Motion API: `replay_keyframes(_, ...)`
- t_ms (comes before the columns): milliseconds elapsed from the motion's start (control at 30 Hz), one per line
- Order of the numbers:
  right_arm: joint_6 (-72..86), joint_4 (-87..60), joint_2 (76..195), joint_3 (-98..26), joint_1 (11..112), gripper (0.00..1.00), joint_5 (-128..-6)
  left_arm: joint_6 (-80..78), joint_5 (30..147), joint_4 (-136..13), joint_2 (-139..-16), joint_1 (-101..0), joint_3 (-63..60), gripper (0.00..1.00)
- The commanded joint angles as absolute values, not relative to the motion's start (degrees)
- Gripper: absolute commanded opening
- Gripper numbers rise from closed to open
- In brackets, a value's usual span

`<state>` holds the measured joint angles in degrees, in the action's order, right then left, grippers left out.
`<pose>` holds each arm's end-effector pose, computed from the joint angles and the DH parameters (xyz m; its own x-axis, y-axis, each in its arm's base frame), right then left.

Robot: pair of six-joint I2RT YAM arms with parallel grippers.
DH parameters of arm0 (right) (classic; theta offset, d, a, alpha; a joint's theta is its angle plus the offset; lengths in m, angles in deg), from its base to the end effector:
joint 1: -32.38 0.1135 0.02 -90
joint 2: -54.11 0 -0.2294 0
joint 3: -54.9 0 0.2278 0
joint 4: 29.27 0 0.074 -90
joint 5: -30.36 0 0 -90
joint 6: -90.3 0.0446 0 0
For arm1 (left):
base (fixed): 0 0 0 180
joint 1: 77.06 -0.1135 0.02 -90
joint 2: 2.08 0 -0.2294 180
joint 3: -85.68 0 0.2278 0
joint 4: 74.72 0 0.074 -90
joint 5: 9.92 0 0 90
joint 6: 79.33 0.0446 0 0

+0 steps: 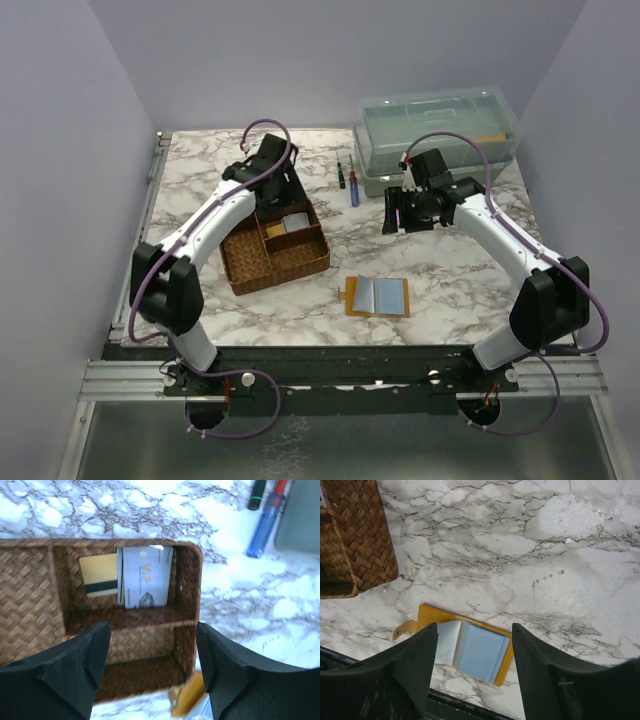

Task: Put the credit cards into the card holder
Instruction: Pick up the credit card from the storage box.

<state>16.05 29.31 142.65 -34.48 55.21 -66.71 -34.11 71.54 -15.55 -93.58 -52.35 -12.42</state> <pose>0.2790 0.1234 0.2462 -0.8711 -0.0744 -0.4855 -0.2173 0.9448 0.2451 0.2972 -0.1295 0.2752 -0.7455 -0.4237 -0.5145 -0.2729 0.8983 -0.3444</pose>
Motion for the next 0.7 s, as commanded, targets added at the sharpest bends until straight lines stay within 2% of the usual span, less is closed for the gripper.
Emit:
replay_keyframes(0, 13.6, 32.1, 142.5, -35.0, 55.0, 0.65, -66.4, -37.5, 64.1, -14.9, -104.7, -50.8, -18.3, 0.73)
replay_keyframes(300, 13.4, 32.4, 140.5, -33.1, 53.2, 0.66, -66.3, -40.8, 60.4, -11.3, -116.6, -50.1, -26.3, 0.72)
replay_keyframes(667, 13.3, 32.7, 140.7, -32.6, 52.3, 0.67, -66.4, -39.6, 63.6, -11.0, -120.4, -51.2, -25.9, 0.79)
